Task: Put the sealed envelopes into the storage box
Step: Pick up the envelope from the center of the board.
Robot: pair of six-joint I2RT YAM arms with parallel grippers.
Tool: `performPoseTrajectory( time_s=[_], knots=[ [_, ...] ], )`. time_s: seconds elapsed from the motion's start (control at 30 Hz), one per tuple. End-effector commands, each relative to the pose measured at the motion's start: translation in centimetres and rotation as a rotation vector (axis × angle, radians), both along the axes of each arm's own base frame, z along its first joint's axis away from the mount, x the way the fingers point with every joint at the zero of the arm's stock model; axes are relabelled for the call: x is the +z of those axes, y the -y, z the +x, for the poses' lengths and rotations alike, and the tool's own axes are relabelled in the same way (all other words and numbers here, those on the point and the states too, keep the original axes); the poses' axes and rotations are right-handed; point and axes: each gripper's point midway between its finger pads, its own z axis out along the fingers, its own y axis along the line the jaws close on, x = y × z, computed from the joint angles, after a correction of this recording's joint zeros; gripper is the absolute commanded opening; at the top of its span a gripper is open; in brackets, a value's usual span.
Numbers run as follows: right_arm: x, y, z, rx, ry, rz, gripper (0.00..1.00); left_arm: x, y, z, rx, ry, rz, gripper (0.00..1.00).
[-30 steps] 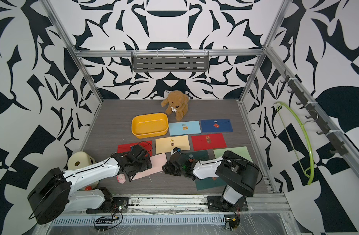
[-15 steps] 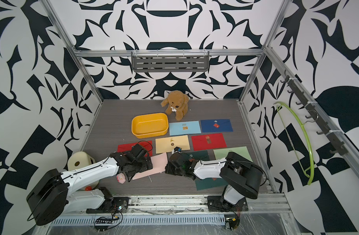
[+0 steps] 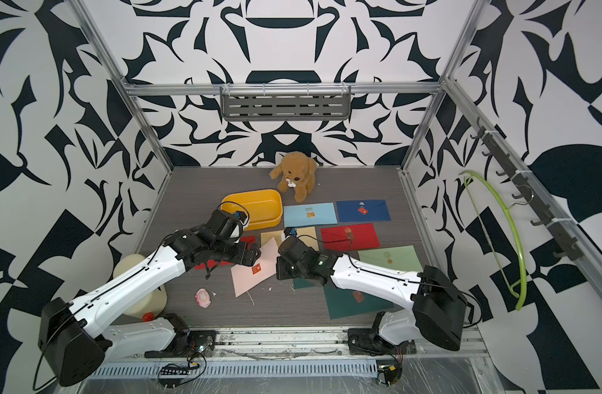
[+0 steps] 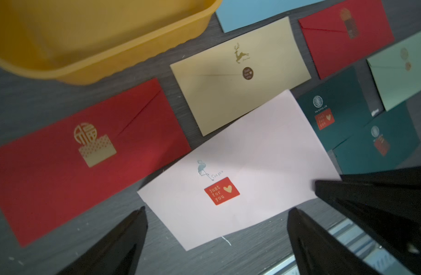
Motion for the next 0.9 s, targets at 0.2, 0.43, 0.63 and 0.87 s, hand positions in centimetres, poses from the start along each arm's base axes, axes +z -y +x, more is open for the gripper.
performPoseTrajectory(
  time_s=[0.2,0.43,0.63,0.87],
  knots=[
    [5.4,2.7,1.1,0.169,0.086,-0.038,0.00,1.5,1.7,-1.2,-0.482,0.234,-0.240,1.00],
    [8.0,3.7,1.7,0.271,0.072,0.119,0.00,1.5,2.7,0.6,-0.513,0.116,-0.396,0.82],
    [10.2,3.3,1.3,0.392,0.086,0.232,0.00,1.5,3.8,2.3,-0.591,0.141,-0.423,0.75],
    [11.9,2.8,0.7,0.486,0.105,0.294,0.00,2.2,3.5,2.9,-0.631,0.139,-0.483,0.71]
  ],
)
